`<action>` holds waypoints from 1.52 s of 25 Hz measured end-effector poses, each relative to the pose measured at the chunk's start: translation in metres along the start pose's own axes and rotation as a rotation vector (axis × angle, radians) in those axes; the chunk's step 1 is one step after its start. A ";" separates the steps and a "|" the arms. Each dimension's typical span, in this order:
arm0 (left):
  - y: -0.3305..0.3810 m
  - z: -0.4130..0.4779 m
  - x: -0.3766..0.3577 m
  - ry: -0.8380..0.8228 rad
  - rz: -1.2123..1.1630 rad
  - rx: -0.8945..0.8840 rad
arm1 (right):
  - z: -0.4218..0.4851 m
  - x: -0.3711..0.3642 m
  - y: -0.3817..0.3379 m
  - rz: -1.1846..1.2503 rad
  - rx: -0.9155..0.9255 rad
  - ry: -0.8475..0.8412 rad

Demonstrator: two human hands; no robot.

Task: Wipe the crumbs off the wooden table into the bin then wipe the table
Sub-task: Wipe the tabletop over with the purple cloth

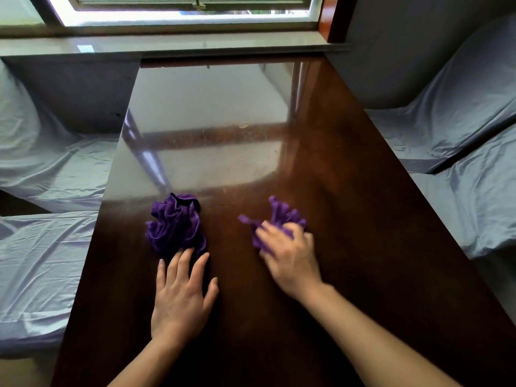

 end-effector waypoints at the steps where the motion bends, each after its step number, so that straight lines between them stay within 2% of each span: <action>1: 0.000 0.000 0.000 -0.001 -0.004 -0.003 | -0.020 -0.004 -0.017 0.016 0.109 -0.033; 4: -0.001 0.001 0.001 -0.004 -0.002 -0.007 | -0.051 -0.003 -0.025 -0.016 0.326 -0.125; 6: -0.001 0.001 0.001 -0.006 -0.013 -0.004 | -0.036 0.007 -0.002 -0.092 0.326 -0.083; 9: -0.002 0.000 0.000 -0.009 -0.018 0.009 | 0.022 0.011 0.041 -0.106 0.054 -0.011; 12: -0.005 0.000 -0.001 0.002 -0.021 0.053 | 0.079 0.002 0.056 0.028 -0.264 0.094; 14: -0.008 0.001 -0.003 0.006 -0.030 0.081 | 0.106 -0.013 0.037 0.106 -0.306 0.114; 17: -0.011 0.003 -0.004 0.012 -0.032 0.109 | 0.118 -0.042 -0.026 0.175 -0.102 -0.001; 21: -0.015 0.002 -0.004 0.005 -0.020 0.138 | 0.070 -0.051 -0.097 0.217 0.267 -0.145; 24: -0.015 0.002 -0.006 -0.003 -0.016 0.144 | 0.022 -0.037 -0.093 0.163 0.499 -0.219; 26: -0.015 0.002 -0.008 -0.011 -0.010 0.138 | 0.009 -0.025 -0.064 0.088 0.560 -0.213; 28: -0.015 0.002 -0.009 -0.008 -0.003 0.127 | 0.023 -0.014 -0.021 0.024 0.410 -0.152; 30: -0.014 0.003 -0.009 0.001 0.018 0.123 | 0.057 -0.009 0.013 -0.008 0.112 -0.061; 33: -0.013 0.003 -0.010 -0.008 0.031 0.118 | 0.093 -0.020 0.007 0.000 -0.168 0.030; 35: -0.012 0.004 -0.010 -0.021 0.033 0.112 | 0.091 -0.027 -0.019 0.042 -0.163 0.026; 38: -0.009 0.003 -0.007 -0.025 0.048 0.081 | 0.047 -0.028 -0.050 0.060 0.032 -0.009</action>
Point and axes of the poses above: each hand's wrist, its own z-axis towards the middle knuckle, its own x-axis out of the back of the hand, y = z × x, the point moved 8 cm from there along z, towards the middle knuckle, and after that the axes turned 8 degrees about z, right-handed, at the moved point
